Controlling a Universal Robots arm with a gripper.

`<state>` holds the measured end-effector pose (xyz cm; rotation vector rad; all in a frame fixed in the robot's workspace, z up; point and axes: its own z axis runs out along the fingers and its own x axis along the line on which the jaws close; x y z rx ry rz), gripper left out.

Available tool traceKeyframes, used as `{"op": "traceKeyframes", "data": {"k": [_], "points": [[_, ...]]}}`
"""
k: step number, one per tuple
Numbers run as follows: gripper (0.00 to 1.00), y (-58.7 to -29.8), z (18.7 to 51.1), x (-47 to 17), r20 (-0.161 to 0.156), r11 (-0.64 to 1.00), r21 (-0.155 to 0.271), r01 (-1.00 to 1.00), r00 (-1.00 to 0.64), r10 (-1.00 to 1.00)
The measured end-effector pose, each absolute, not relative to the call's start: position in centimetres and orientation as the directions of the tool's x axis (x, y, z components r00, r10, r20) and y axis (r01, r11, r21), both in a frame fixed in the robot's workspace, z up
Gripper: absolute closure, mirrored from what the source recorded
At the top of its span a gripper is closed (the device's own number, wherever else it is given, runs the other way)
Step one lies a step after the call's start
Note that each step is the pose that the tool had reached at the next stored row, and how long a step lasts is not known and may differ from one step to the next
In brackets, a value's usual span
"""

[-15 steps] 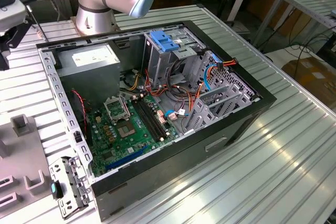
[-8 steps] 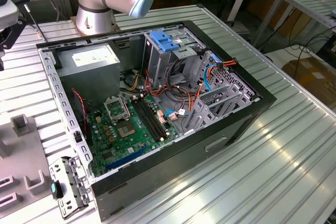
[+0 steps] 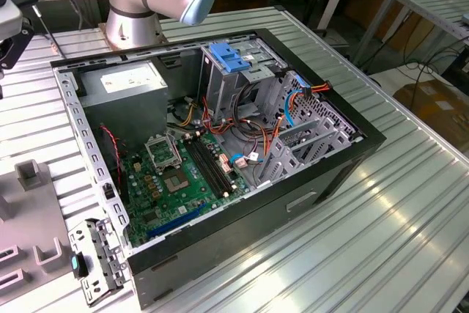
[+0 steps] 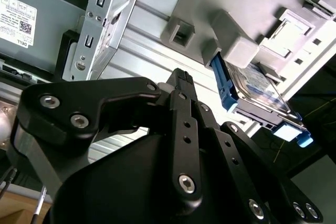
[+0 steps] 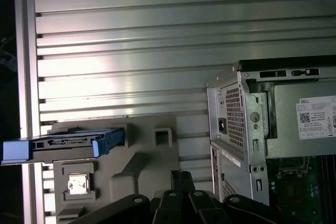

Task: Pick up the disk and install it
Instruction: 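Reach for the disk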

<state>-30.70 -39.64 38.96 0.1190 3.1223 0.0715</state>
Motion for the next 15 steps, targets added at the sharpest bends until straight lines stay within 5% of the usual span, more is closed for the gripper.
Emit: {"op": "traceKeyframes", "data": {"k": [15], "points": [[0.89, -39.6, 38.9, -32.6, -0.013, 0.996, 0.046, 0.076, -0.997, 0.076]]}}
